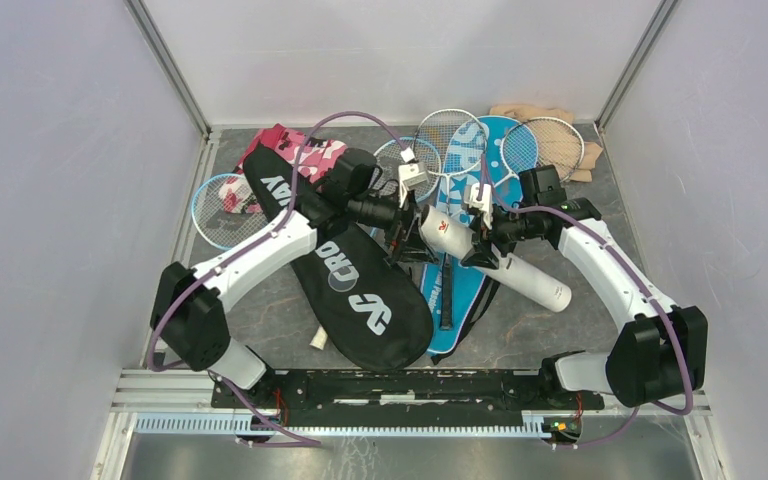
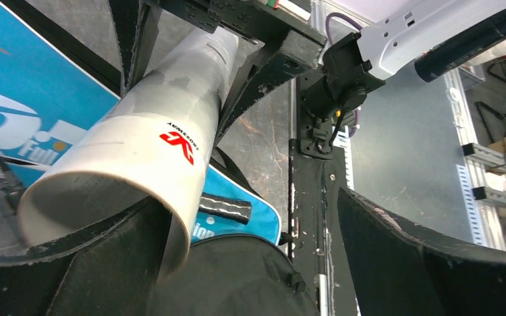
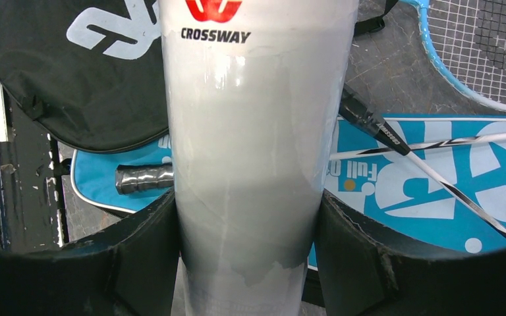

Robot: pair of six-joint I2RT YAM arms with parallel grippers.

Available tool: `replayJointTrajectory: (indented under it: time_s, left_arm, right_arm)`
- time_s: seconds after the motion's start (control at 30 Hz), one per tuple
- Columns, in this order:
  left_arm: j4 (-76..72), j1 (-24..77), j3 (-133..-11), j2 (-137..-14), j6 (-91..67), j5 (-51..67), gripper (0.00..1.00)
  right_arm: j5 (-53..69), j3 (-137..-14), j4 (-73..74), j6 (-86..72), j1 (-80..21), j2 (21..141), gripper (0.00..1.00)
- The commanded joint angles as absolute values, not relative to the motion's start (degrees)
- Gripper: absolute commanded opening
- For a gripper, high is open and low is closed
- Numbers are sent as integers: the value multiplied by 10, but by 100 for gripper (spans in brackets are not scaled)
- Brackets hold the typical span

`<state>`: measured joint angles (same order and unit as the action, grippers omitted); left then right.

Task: Pack up the badminton gear
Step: Place the shuttlecock at the shuttle tube.

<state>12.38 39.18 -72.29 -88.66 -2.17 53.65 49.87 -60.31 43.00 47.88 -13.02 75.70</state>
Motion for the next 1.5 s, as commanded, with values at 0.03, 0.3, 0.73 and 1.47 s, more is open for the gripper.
replayJointTrajectory:
  time_s: [0.03, 0.3, 0.73, 1.47]
  left_arm:
    - [183, 374, -764, -826, 69, 522, 100]
    - [289, 333, -809, -784, 143, 486, 100]
    - [442, 309, -716, -698, 370, 333, 99]
    - [383, 308, -520, -748, 554, 206, 76]
  right_arm:
    - [501, -622, 403, 482, -125, 743, 13]
    - [495, -619, 400, 480, -118, 743, 13]
    - [491, -686, 634, 728, -139, 807, 15]
    - [464, -622, 568, 672, -161, 792, 13]
